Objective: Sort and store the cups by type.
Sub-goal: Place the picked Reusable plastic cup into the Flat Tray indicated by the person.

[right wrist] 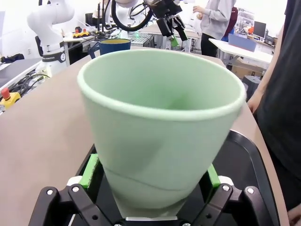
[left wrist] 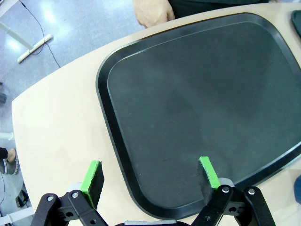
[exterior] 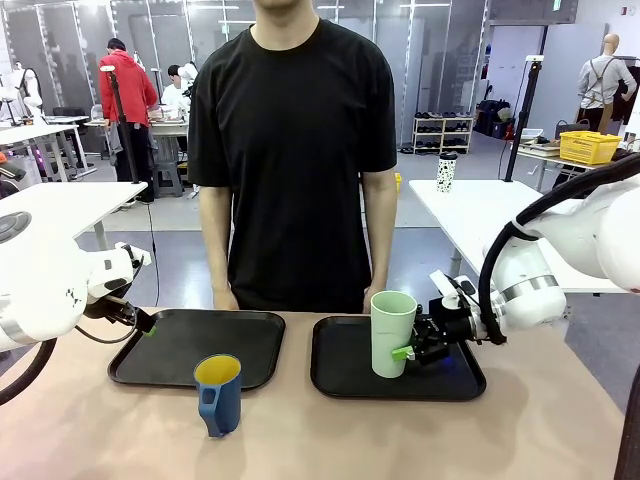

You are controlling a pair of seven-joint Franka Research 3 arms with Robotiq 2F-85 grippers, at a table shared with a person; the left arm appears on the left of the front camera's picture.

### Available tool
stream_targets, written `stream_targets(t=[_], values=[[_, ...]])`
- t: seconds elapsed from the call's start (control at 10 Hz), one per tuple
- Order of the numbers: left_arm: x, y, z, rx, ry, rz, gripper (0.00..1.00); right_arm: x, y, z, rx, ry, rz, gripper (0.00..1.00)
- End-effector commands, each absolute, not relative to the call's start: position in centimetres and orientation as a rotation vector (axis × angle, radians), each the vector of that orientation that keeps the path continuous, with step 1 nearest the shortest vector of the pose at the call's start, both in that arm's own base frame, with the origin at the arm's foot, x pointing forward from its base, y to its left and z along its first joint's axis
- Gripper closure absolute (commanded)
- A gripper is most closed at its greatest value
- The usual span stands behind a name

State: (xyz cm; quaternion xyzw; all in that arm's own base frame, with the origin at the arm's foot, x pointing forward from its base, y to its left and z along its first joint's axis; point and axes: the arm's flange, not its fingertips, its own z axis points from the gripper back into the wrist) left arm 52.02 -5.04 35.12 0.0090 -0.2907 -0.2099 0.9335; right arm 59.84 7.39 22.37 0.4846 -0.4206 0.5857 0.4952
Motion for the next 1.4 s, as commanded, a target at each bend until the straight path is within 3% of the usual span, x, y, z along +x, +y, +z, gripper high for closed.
stream_targets(t=[0.0, 1.3], values=[[52.0, -5.1, 35.3, 0.023, -0.596, -0.436, 0.00, 58.5, 6.0, 23.3, 1.172, -1.004, 1.400, 0.00], [52.0, -5.1, 35.3, 0.023, -0.596, -0.436, 0.00, 54.1, -2.9, 26.2, 0.912, -1.024, 1.189, 0.00]])
